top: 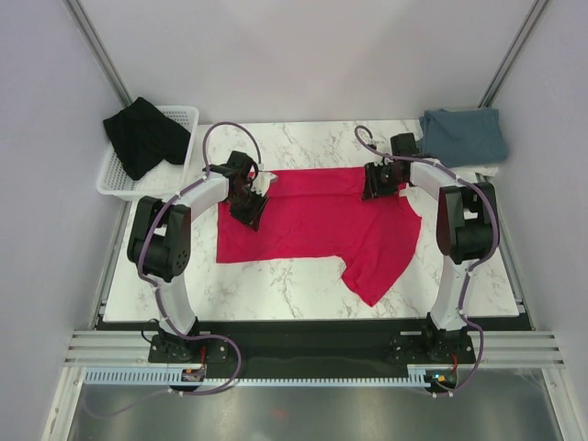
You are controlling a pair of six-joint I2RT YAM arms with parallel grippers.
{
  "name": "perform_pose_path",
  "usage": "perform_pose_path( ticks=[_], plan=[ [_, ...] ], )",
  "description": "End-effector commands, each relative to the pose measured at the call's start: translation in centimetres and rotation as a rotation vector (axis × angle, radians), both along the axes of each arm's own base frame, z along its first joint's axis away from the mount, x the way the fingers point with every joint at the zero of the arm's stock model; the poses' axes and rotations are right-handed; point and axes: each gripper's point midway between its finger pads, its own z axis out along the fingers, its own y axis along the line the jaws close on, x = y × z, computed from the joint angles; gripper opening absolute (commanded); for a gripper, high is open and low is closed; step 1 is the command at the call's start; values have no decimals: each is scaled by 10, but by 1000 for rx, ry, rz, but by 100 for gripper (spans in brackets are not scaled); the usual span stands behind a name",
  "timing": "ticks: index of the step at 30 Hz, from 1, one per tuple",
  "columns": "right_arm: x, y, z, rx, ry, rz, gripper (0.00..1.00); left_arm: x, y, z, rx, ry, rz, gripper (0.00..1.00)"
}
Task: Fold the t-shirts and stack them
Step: Fold the tshirt
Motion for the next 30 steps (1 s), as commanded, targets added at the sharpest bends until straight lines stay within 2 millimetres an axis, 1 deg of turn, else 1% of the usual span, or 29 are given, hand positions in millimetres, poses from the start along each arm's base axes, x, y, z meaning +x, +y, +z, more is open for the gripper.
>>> perform_pose_path(
  ticks=[1, 3, 4, 14, 18, 22, 24, 29, 30],
  plan=[
    [21, 6, 9, 26, -48, -6, 40, -1, -6, 8, -29, -5, 15, 40],
    [26, 7, 7, 29, -50, -11, 40, -1, -7, 5, -27, 2, 14, 40],
    [26, 8, 3, 24, -42, -8, 41, -1, -7, 4, -26, 5, 14, 40],
    [31, 10, -2, 16, -43, -2, 40, 3, -8, 1, -25, 8, 14, 40],
    [30, 13, -2, 19, -47, 9, 30, 2, -7, 1, -24, 9, 15, 40],
    [34, 19, -3, 29, -51, 13, 29, 2, -7, 2, -25, 8, 15, 40],
    [35, 22, -3, 29, -57, 24, 25, 1, -7, 2, -25, 8, 15, 40],
    [36, 26, 2, 32, -70, 32, 11, 2, -7, 2, -25, 6, 14, 40],
    [36, 25, 5, 32, -75, 30, 5, 1, -7, 2, -25, 8, 14, 40]
  ],
)
